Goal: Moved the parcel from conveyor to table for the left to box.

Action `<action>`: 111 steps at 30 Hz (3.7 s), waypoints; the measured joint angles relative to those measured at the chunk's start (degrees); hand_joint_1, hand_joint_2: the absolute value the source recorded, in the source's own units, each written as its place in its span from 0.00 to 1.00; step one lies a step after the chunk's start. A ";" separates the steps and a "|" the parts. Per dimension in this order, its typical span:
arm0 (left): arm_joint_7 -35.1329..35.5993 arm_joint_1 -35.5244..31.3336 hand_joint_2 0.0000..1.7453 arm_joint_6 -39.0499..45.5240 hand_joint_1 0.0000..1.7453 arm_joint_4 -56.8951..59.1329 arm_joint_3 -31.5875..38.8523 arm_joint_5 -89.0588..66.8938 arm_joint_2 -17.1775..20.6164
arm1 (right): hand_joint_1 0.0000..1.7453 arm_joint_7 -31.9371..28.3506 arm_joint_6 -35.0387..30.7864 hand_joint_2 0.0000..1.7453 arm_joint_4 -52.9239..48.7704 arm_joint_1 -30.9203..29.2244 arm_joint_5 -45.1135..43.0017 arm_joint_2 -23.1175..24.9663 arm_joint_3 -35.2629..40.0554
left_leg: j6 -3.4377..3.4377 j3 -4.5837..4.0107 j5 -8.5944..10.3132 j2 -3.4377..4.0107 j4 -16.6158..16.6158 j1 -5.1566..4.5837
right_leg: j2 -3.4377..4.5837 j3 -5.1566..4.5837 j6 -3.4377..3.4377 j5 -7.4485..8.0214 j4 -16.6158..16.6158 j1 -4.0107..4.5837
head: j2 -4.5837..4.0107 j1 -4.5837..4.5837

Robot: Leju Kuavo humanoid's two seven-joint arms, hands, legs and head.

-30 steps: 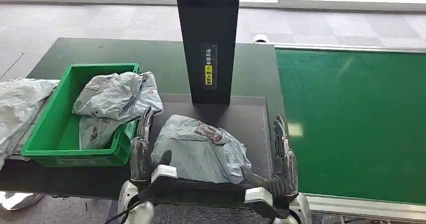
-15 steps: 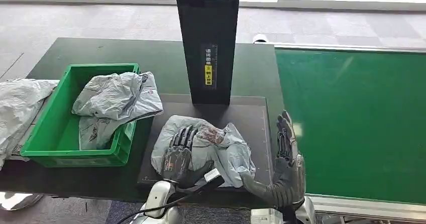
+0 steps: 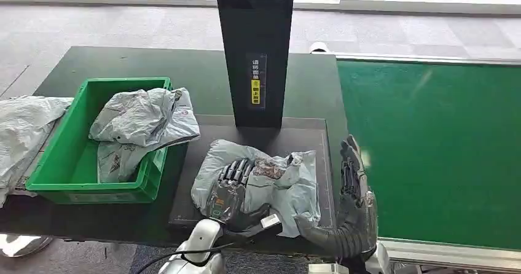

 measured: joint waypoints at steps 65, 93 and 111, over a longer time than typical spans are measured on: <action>-21.94 -5.73 1.00 -1.35 1.00 -34.77 27.11 39.86 7.47 | 0.00 0.09 -1.18 1.00 -8.79 4.54 -1.44 3.28 -6.16 | -0.14 -0.10 0.13 0.02 -0.01 0.02 | 0.04 -0.14 -0.10 0.03 0.08 0.13 | -0.02 0.00; -13.57 -30.34 1.00 -0.72 1.00 -5.85 43.36 33.65 18.14 | 0.00 0.09 0.57 1.00 -4.75 2.28 -3.93 2.23 -6.16 | -0.23 -0.20 0.22 0.01 -0.01 0.12 | 0.06 -0.24 -0.27 0.14 0.12 0.25 | 0.00 0.00; -29.29 -16.82 0.00 -6.44 0.00 -3.56 45.94 51.50 11.62 | 0.00 0.11 -0.70 1.00 -3.26 3.03 -2.01 2.32 -6.16 | 0.13 0.24 -0.02 -0.35 -0.04 -0.16 | -0.29 0.26 0.25 -0.34 0.04 -0.17 | -0.02 0.00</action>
